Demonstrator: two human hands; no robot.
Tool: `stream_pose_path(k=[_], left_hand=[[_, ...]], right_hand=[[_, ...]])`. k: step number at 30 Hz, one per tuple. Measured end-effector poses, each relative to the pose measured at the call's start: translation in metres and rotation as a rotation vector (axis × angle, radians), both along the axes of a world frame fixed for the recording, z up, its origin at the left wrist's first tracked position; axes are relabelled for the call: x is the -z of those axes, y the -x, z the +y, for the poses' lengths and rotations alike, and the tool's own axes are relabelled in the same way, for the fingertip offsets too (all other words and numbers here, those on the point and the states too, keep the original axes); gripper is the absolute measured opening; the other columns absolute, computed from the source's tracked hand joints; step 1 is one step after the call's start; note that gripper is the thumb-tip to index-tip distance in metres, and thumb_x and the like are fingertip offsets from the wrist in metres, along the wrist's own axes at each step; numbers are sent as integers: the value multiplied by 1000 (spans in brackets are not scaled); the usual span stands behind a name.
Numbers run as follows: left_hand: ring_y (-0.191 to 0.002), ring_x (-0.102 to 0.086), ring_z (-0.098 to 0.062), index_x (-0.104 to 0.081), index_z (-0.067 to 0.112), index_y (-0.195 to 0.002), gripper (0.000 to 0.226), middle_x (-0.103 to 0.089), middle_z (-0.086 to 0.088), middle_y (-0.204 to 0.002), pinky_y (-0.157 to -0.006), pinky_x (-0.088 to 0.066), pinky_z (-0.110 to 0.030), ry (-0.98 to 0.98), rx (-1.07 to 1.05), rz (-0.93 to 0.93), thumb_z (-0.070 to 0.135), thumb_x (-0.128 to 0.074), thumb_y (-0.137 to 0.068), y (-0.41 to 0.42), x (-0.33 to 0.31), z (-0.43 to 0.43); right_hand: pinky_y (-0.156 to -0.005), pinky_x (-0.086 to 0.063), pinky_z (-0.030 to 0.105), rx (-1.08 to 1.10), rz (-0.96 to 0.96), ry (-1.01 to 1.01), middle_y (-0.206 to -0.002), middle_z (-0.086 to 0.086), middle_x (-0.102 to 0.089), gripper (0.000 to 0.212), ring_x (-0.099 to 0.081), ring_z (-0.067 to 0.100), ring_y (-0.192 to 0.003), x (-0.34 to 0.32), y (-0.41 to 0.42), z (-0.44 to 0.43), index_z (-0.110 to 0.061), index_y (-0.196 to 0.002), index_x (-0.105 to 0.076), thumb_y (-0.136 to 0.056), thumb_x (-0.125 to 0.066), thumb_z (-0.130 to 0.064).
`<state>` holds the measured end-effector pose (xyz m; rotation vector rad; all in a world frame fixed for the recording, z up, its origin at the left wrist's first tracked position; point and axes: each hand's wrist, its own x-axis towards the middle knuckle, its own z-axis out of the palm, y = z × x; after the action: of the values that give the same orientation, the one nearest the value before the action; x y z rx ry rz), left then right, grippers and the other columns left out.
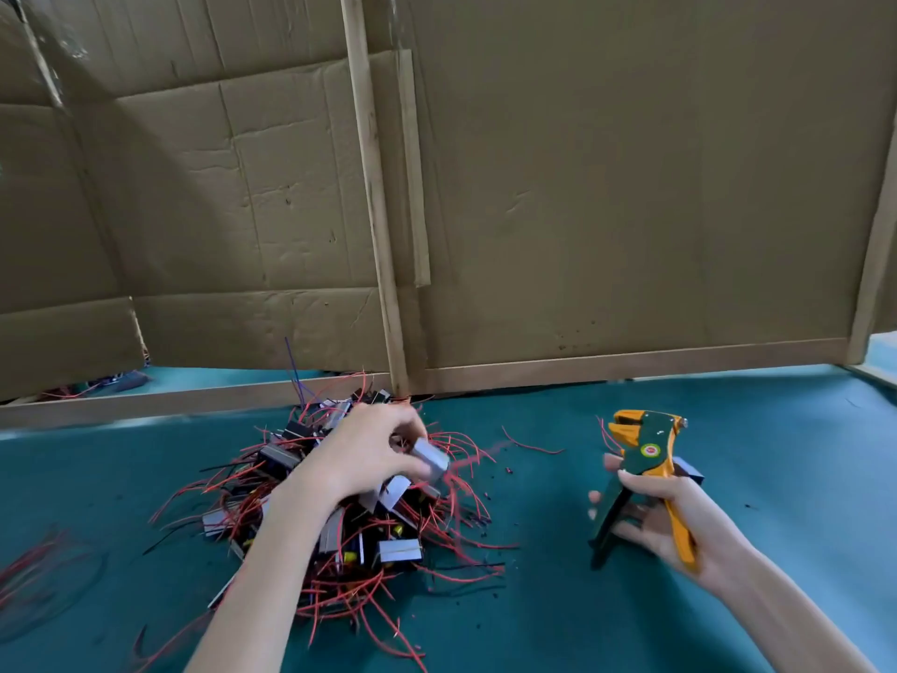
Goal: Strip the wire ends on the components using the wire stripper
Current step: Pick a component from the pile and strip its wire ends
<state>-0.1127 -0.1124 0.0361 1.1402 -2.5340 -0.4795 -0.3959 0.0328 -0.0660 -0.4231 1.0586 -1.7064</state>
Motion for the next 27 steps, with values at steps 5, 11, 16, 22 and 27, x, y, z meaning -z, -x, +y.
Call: stream_pose_path(k=[5, 11, 16, 22, 27], left_hand=[[-92, -69, -15, -64, 14, -98, 23, -72, 0, -101, -81, -54, -21, -211, 198, 596, 7, -76, -79, -8, -23, 14], [-86, -68, -18, -71, 13, -87, 9, -73, -2, -92, -78, -52, -27, -157, 139, 867, 20, -73, -83, 12, -21, 28], [-81, -73, -17, -50, 24, -114, 46, -54, 2, -120, -81, -56, -28, -166, 110, 903, -4, -69, -83, 31, -6, 32], [-80, -73, -14, -50, 21, -121, 48, -59, 7, -118, -73, -55, -21, -233, 98, 867, 1, -71, -83, 41, 2, 34], [-69, -70, -11, -72, 17, -86, 6, -73, 0, -74, -72, -52, -18, -215, 186, 765, 11, -71, -85, 43, 3, 38]], right_hand=[[-63, -60, 47, -95, 11, 22, -99, 24, -67, 38, -72, 38, -81, -9, -17, 6, 2, -113, -68, -75, -61, -4], [-66, -60, 47, -170, 42, 44, -94, 25, -67, 36, -71, 39, -84, -11, -29, 8, 1, -109, -72, -75, -61, -4], [-65, -59, 46, -264, 96, 96, -86, 22, -65, 38, -70, 38, -79, -17, -41, 12, -2, -109, -73, -72, -63, -5], [-65, -57, 47, -358, 144, 154, -94, 31, -66, 33, -67, 38, -73, -24, -49, 17, -2, -102, -70, -69, -70, 2], [-70, -57, 48, -439, 193, 154, -96, 41, -63, 36, -67, 47, -82, -28, -60, 20, -6, -107, -67, -74, -77, -16]])
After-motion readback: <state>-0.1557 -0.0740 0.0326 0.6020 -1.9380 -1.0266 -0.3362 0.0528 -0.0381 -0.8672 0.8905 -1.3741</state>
